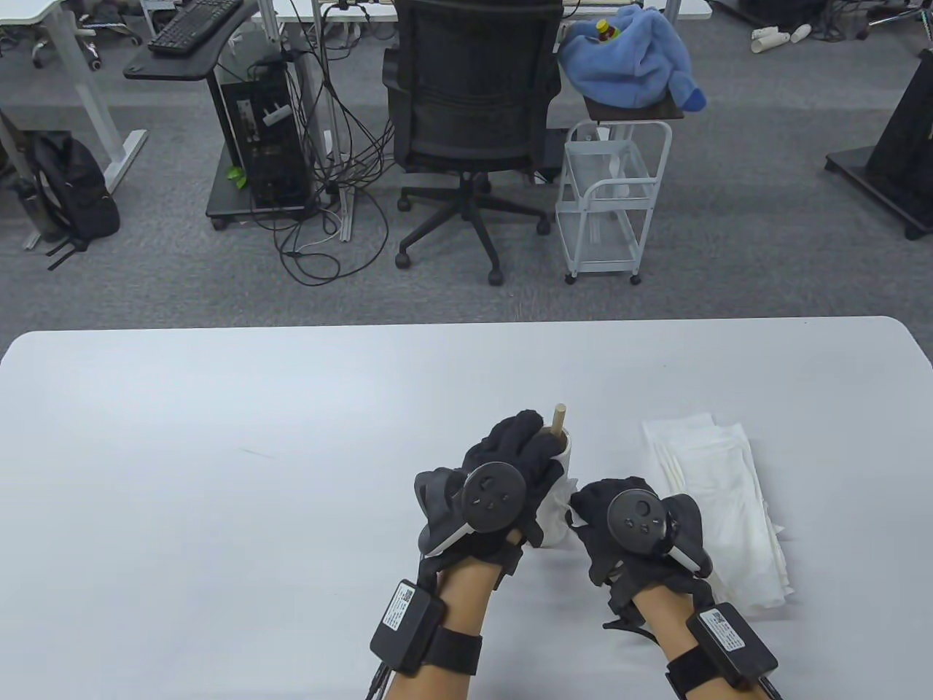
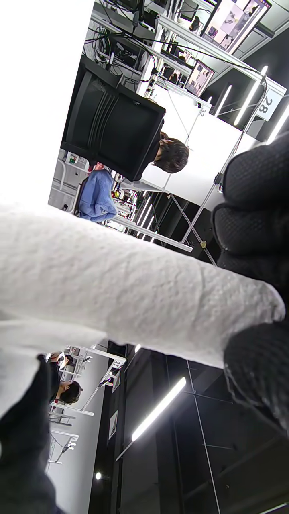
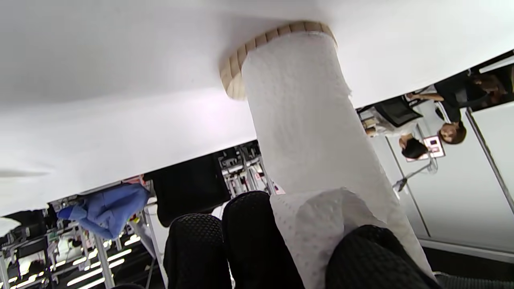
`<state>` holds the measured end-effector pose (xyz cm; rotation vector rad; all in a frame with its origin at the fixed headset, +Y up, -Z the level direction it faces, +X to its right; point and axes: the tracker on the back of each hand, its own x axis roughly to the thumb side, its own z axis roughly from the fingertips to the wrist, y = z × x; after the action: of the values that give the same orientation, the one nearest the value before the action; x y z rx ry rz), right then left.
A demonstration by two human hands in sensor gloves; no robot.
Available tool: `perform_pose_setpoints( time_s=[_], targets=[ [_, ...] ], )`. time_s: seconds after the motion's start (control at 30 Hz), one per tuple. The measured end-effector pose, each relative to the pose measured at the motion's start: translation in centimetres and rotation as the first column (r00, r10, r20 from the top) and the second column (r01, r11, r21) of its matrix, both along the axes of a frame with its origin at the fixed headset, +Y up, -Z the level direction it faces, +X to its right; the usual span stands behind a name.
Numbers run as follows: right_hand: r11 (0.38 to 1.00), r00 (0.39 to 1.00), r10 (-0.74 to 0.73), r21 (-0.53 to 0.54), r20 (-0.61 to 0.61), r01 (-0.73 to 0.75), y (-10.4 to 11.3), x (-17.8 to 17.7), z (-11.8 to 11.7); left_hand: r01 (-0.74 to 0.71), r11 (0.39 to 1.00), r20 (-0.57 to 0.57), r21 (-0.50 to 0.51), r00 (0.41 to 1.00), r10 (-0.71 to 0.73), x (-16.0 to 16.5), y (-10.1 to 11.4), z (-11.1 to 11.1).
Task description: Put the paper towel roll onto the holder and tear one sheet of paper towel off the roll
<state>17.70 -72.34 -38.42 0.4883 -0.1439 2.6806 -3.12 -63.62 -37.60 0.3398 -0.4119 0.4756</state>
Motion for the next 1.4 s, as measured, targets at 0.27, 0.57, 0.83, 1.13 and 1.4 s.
perform_pose_setpoints(
  time_s=[0.27, 0.57, 0.83, 1.13, 1.4],
  targets=[
    [0.999, 1.000, 0.023, -0.046, -0.011, -0.023, -0.4, -0.1, -0.1, 0.000, 1.000, -0.005, -0.001, 1.000, 0.000, 0.0, 0.0, 0.0],
    [0.991, 0.998, 0.069, -0.110, -0.010, -0.070, -1.1, -0.2, -0.3, -0.003, 1.000, -0.003, -0.003, 1.000, 0.003, 0.0, -0.1, 0.0],
    [0.979, 0.995, 0.095, -0.179, -0.003, -0.094, -1.9, -0.3, -0.6, -0.003, 1.000, -0.005, 0.001, 1.000, 0.003, 0.1, -0.1, 0.0],
    [0.936, 0.988, 0.155, -0.318, -0.013, -0.151, -3.4, -0.5, -0.8, -0.010, 1.000, -0.006, 0.000, 1.000, 0.010, 0.0, -0.1, 0.0],
    [0.888, 0.972, 0.235, -0.404, -0.014, -0.220, -3.7, -1.0, -0.4, -0.014, 1.000, -0.009, 0.001, 1.000, 0.014, 0.0, -0.2, 0.0]
  ],
)
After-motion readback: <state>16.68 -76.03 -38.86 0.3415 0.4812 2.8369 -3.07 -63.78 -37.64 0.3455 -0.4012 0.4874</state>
